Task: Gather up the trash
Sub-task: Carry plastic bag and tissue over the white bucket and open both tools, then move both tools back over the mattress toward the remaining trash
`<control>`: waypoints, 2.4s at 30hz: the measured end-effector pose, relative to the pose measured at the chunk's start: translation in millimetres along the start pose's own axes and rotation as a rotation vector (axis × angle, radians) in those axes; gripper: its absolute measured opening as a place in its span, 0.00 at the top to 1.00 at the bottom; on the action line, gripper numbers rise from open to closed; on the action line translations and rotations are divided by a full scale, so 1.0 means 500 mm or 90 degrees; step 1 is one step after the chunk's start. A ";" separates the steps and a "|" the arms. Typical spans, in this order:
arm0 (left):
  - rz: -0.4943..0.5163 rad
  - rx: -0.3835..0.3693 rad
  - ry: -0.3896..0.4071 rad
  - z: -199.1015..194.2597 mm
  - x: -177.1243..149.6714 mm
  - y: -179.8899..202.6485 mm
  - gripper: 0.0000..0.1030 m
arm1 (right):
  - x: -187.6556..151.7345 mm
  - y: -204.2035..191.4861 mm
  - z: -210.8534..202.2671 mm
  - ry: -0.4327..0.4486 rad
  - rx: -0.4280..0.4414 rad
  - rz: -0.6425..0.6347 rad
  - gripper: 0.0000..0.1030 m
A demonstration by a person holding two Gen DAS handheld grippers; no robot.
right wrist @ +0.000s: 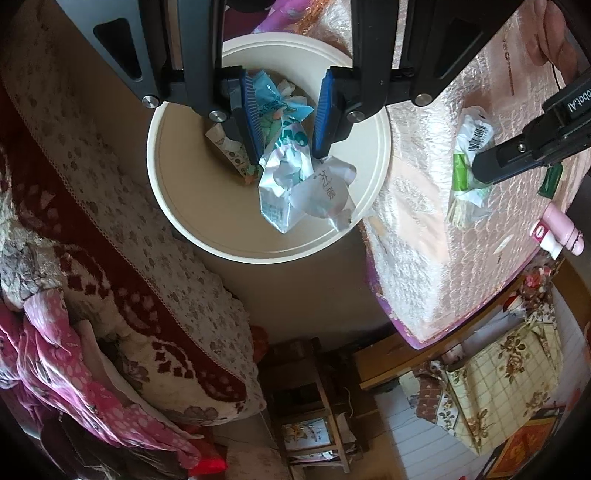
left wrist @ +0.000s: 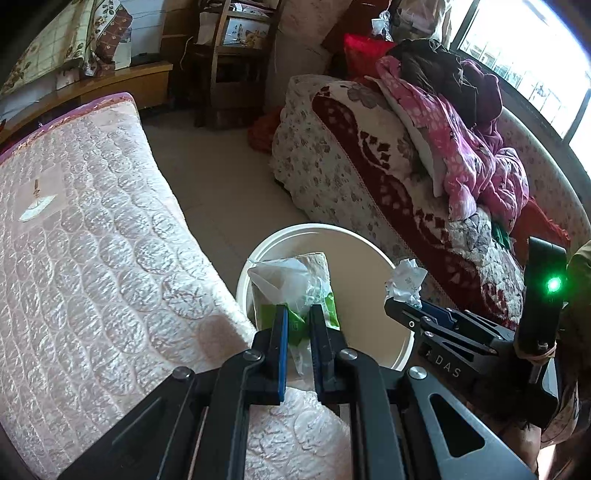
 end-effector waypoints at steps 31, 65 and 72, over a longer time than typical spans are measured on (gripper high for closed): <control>0.016 0.035 0.033 -0.060 0.008 -0.012 0.69 | 0.005 0.009 -0.016 0.038 -0.016 0.021 0.30; -0.109 0.274 0.134 -0.393 -0.123 -0.473 0.38 | -0.040 -0.443 -0.057 0.020 0.143 -0.201 0.30; -0.182 0.338 0.123 -0.414 -0.113 -0.645 0.38 | -0.064 -0.560 -0.033 -0.001 0.190 -0.246 0.30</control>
Point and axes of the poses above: each gripper's, at about its wrist camera, not at the fingertips, and z roughly the way its jaws point, y to its right, x to its top, the point moved 1 cm from there along z, roughly the way its jaws point, and after that the axes turned 6 degrees about y, right-handed, at the moved point
